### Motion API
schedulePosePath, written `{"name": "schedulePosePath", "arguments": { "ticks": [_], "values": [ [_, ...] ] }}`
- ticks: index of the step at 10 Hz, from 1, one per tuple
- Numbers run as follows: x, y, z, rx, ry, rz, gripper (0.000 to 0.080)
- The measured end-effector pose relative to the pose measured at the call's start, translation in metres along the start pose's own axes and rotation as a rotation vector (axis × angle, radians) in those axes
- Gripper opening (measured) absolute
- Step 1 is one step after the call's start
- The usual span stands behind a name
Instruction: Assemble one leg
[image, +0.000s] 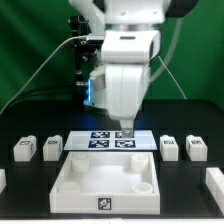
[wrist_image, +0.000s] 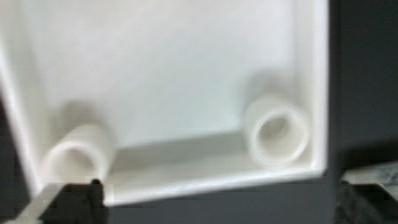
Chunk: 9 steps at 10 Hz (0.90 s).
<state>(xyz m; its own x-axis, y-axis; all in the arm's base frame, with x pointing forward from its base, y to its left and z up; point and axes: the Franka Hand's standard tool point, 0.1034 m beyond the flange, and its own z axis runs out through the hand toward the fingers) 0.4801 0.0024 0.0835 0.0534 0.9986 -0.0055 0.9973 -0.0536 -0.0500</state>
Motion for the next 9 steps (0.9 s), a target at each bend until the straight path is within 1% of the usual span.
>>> {"name": "schedulePosePath", "arguments": {
  "ticks": [1,3,4,5,6,7,8,9],
  "values": [
    [-0.010,-0.012,0.013,0.019,0.004,-0.041,0.0650],
    [-0.013,-0.020,0.042,0.031,0.017,-0.031,0.0650],
    [-0.015,-0.025,0.057,0.042,0.023,-0.022,0.0650],
    [-0.018,-0.027,0.065,0.042,0.028,-0.013,0.0650],
    [-0.020,-0.026,0.070,0.003,0.034,-0.007,0.0650],
    [-0.019,-0.029,0.072,-0.011,0.036,-0.005,0.0650],
    [-0.020,-0.029,0.072,-0.004,0.035,-0.004,0.0630],
    [-0.020,-0.029,0.072,-0.004,0.035,-0.004,0.0630]
  ]
}}
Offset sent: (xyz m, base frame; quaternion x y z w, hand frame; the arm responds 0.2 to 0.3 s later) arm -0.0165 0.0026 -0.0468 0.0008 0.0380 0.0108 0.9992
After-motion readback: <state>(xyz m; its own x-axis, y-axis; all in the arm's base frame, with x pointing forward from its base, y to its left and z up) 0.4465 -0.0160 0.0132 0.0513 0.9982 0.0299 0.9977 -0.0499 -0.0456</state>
